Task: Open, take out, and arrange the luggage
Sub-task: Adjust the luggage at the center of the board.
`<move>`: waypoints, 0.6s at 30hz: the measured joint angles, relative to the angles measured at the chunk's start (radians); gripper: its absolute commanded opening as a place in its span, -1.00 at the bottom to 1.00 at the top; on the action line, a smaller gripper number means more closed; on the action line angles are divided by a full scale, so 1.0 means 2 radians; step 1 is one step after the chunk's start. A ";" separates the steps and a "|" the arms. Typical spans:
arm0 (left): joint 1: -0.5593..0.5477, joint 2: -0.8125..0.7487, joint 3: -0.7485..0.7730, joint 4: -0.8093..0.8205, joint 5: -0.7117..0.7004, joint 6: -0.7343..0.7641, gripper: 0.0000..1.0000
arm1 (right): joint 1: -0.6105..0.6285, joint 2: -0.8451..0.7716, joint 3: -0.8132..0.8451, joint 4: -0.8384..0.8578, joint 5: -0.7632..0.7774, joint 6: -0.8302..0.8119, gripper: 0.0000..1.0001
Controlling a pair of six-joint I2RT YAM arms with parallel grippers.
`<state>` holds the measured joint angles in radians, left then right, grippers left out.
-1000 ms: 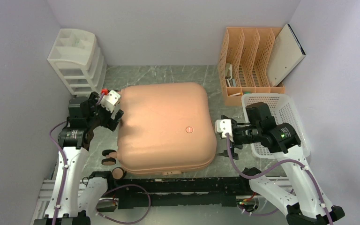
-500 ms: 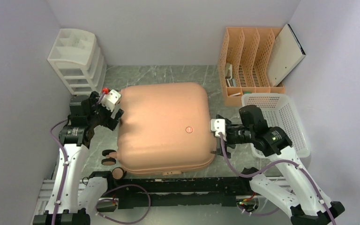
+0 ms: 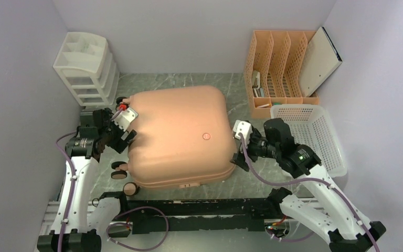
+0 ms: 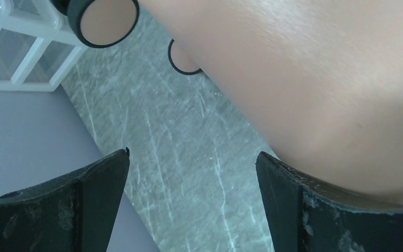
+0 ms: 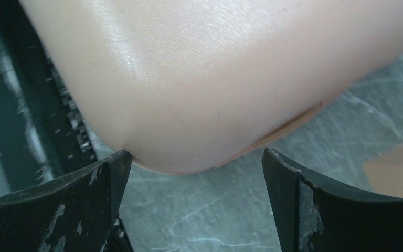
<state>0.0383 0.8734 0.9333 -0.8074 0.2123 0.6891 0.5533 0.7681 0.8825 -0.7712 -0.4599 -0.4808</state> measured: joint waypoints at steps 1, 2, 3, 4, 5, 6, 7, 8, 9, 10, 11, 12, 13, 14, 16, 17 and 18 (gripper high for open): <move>0.000 0.001 0.003 -0.005 -0.003 0.005 0.93 | 0.000 0.008 0.001 0.012 0.015 0.007 1.00; 0.001 0.004 0.007 -0.011 -0.006 0.010 0.93 | 0.000 0.019 0.005 0.023 0.033 0.013 1.00; 0.001 0.006 0.011 -0.016 -0.009 0.016 0.93 | -0.001 0.031 0.009 0.032 0.049 0.017 1.00; 0.001 0.007 0.014 -0.021 -0.010 0.019 0.93 | -0.002 0.049 0.016 0.044 0.076 0.021 1.00; 0.001 0.009 0.016 -0.026 -0.009 0.023 0.93 | -0.003 0.067 0.022 0.058 0.103 0.024 1.00; 0.001 0.010 0.016 -0.033 -0.007 0.026 0.93 | -0.006 0.082 0.026 0.071 0.128 0.027 1.00; 0.000 0.012 0.016 -0.042 -0.001 0.028 0.93 | -0.010 0.099 0.029 0.090 0.156 0.029 1.00; -0.002 0.013 0.016 -0.052 0.009 0.028 0.93 | -0.016 0.119 0.032 0.113 0.187 0.034 1.00; -0.006 0.014 0.016 -0.062 0.021 0.029 0.93 | -0.023 0.137 0.037 0.134 0.213 0.039 1.00; -0.010 0.016 0.015 -0.070 0.034 0.030 0.93 | -0.031 0.159 0.043 0.153 0.234 0.046 1.00; -0.013 0.017 0.015 -0.080 0.049 0.033 0.93 | -0.041 0.179 0.050 0.168 0.251 0.054 1.00; -0.015 0.018 0.015 -0.086 0.059 0.035 0.93 | -0.048 0.192 0.057 0.176 0.259 0.060 1.00; -0.018 0.019 0.014 -0.091 0.068 0.039 0.93 | -0.061 0.207 0.071 0.182 0.265 0.069 1.00; -0.021 0.020 0.014 -0.095 0.074 0.042 0.93 | -0.068 0.211 0.080 0.183 0.266 0.074 1.00; -0.028 0.024 0.014 -0.097 0.083 0.051 0.93 | -0.081 0.212 0.101 0.183 0.266 0.080 1.00; -0.031 0.026 0.014 -0.096 0.087 0.056 0.93 | -0.085 0.208 0.115 0.178 0.260 0.080 1.00; -0.033 0.028 0.014 -0.096 0.091 0.060 0.93 | -0.087 0.204 0.127 0.172 0.248 0.079 1.00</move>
<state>-0.0284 0.9295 0.9611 -1.0000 0.3946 0.8085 0.3798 1.1763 1.1366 -0.4271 0.0364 -0.3225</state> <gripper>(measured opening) 0.964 0.999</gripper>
